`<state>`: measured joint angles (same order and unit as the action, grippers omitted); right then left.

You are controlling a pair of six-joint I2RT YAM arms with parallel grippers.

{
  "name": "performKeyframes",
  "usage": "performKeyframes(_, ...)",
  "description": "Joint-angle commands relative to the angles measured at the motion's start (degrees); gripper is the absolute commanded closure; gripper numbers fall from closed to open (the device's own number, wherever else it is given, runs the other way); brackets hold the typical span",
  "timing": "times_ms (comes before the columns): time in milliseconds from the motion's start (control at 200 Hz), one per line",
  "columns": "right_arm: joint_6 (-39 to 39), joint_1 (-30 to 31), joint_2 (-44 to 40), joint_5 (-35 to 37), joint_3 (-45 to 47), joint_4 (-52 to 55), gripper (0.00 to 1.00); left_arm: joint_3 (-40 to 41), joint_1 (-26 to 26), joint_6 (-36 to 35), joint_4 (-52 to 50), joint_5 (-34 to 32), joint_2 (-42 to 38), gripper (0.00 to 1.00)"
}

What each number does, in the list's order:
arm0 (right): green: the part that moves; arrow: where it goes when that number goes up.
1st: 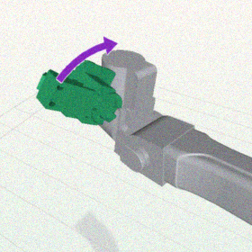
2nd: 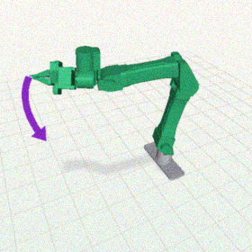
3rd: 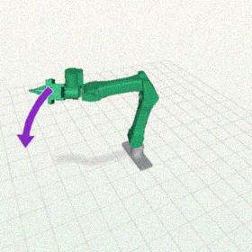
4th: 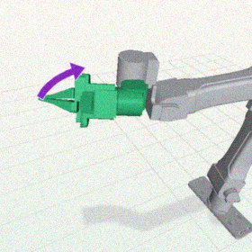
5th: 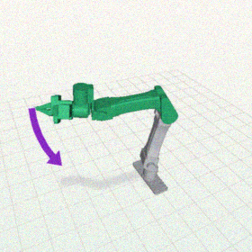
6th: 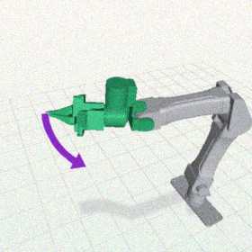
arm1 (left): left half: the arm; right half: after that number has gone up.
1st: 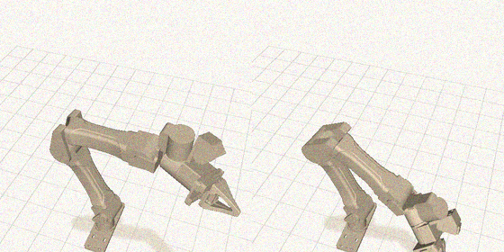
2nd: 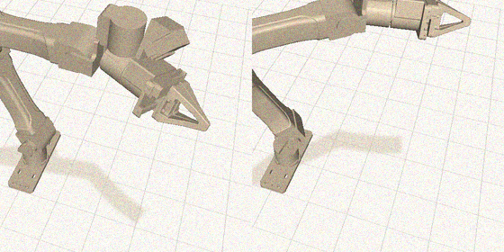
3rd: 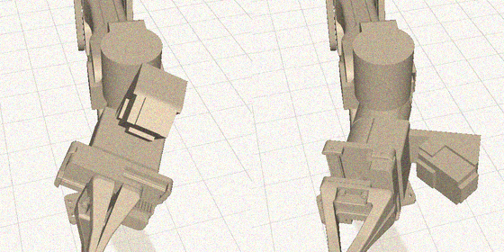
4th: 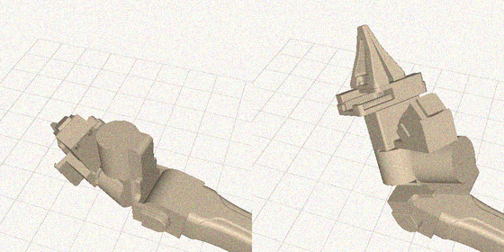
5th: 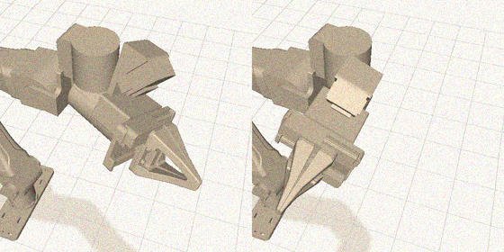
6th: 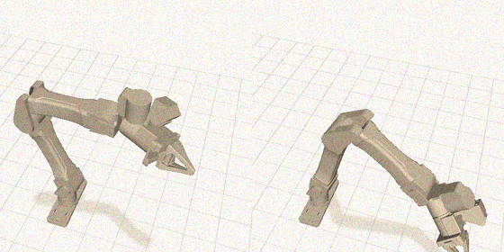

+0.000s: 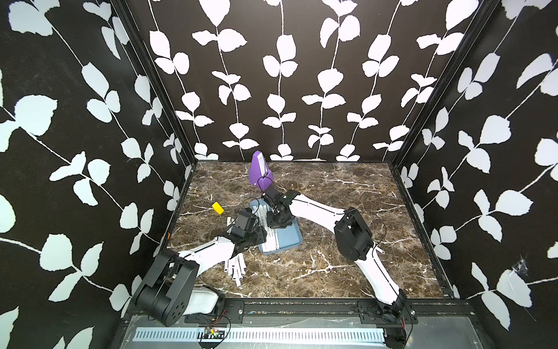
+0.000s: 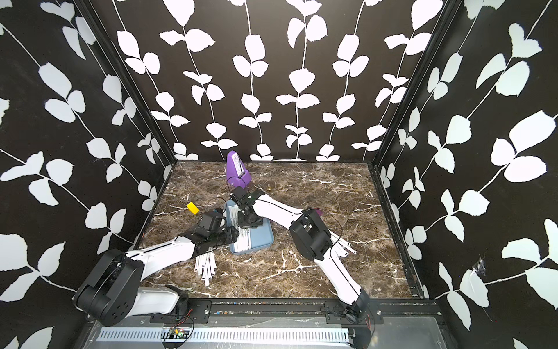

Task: Put the straws into the storage box
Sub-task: Place the straw in the storage box, then pick up the straw from the center of the board.

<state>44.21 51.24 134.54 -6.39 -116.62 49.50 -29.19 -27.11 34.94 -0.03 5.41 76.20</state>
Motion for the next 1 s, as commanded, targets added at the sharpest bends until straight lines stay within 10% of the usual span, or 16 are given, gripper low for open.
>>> performKeyframes(0, -3.78, -0.46, -4.55, 1.47, -2.25, 3.6, 0.71, -0.94, 0.22, -0.9, -2.87, -1.08, -3.39, 0.49)
performKeyframes(450, -16.66, -21.95, -41.89, 6.3, 46.54, 3.34, 0.62, -11.97, -3.43, -7.9, -22.86, -12.96, -14.46, 0.33)
performKeyframes(995, -21.0, -26.14, -36.13, 10.82, 54.72, -5.33, 0.66, -16.16, -15.48, -0.26, -17.3, -12.84, -4.51, 0.34)
